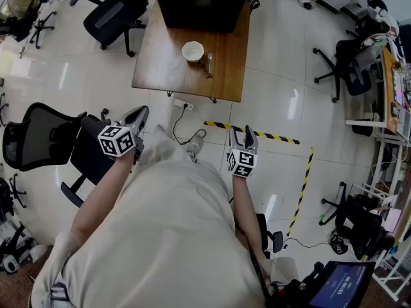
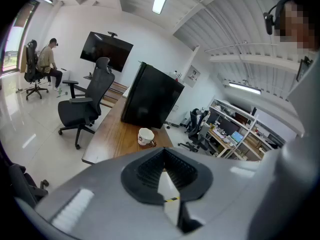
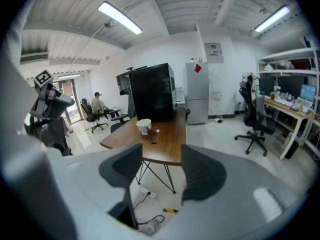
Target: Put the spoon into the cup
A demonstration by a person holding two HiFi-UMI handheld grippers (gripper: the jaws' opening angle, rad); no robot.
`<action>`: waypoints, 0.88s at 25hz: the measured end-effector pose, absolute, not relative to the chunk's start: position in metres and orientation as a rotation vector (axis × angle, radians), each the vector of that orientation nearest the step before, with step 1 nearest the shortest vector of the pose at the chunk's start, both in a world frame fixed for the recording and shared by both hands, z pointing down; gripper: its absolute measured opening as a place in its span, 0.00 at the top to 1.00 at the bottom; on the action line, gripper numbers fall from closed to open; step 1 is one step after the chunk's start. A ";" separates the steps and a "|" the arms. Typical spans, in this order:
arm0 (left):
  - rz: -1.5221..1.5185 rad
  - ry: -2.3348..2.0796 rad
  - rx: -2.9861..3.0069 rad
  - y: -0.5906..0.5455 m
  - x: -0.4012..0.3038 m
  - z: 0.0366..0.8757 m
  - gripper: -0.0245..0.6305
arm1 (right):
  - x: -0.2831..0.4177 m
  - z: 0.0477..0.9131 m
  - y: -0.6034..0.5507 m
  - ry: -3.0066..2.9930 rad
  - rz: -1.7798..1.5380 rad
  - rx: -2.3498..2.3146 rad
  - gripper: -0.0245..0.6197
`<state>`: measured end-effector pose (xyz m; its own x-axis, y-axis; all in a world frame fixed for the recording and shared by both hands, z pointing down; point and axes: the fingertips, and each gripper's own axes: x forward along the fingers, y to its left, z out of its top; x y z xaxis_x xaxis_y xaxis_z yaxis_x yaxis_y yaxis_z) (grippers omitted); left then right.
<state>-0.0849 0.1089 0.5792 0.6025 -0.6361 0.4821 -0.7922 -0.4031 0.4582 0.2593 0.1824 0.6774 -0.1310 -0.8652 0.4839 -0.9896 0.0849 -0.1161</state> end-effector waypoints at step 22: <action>0.289 -1.015 2.202 0.011 -0.112 0.580 0.96 | 0.193 0.665 0.099 -2.063 0.569 1.789 0.63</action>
<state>-0.1120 0.0114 0.5796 0.6704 -0.5852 0.4561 -0.7377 -0.4599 0.4942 0.1930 0.0985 0.6648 -0.1413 -0.8494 0.5085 -0.9900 0.1218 -0.0718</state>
